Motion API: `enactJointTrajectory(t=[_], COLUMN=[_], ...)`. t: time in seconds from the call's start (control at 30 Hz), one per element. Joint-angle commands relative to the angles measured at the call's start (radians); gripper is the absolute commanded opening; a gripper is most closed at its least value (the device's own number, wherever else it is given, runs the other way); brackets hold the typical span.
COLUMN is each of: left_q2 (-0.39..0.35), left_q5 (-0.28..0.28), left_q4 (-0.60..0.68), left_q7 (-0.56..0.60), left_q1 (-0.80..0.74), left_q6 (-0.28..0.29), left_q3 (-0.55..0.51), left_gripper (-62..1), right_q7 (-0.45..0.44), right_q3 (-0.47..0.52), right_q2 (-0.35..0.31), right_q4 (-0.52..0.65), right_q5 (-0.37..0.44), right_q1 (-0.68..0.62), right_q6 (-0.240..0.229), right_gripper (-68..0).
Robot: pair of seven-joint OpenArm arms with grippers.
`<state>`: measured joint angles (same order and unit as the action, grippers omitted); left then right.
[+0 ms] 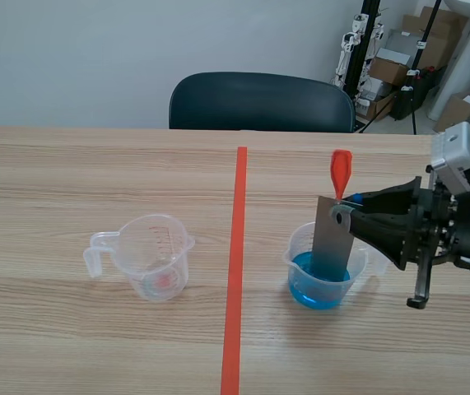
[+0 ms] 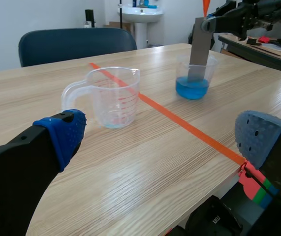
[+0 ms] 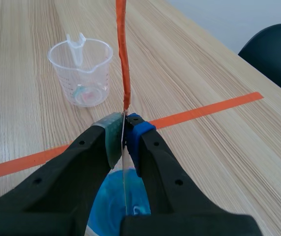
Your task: Do the redox reaction experiment. raise the plate out of the solution
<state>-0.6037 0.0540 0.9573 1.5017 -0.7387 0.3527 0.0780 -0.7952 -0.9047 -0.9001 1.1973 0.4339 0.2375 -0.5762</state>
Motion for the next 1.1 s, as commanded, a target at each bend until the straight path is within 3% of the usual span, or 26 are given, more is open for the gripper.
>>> enactJointTrajectory(t=[0.0,0.07,0.2,0.5,0.87,1.07], left_q2=[-0.033,-0.077,-0.161,-0.335,-0.557,-0.631], left_q5=[-0.029,-0.065,-0.129,-0.141,-0.175,-0.179], left_q4=[0.005,0.005,0.006,0.006,0.03,0.04], left_q7=[0.027,0.027,0.027,-0.019,-0.119,-0.134], left_q1=[-0.026,-0.052,-0.097,-0.117,-0.116,-0.023], left_q6=[0.001,0.0,-0.011,-0.027,-0.022,0.072], left_q3=[-0.002,-0.002,-0.003,-0.092,-0.148,-0.148], left_gripper=[-9.1,-21.0,-37.0,-57.3,-58.3,-58.3], right_q7=[0.012,0.047,0.104,0.219,0.332,0.361], right_q3=[0.01,0.01,0.012,0.075,0.156,0.186], right_q2=[-0.023,-0.038,-0.073,-0.143,-0.161,-0.161], right_q4=[0.042,0.073,0.14,0.262,0.336,0.375], right_q5=[0.032,0.064,0.122,0.224,0.302,0.324], right_q1=[0.015,0.015,0.015,0.014,0.014,0.014], right_q6=[0.0,0.0,0.0,0.0,0.0,0.0], right_gripper=[-66.9,-66.9,-66.9,-66.9,-66.9,-66.9])
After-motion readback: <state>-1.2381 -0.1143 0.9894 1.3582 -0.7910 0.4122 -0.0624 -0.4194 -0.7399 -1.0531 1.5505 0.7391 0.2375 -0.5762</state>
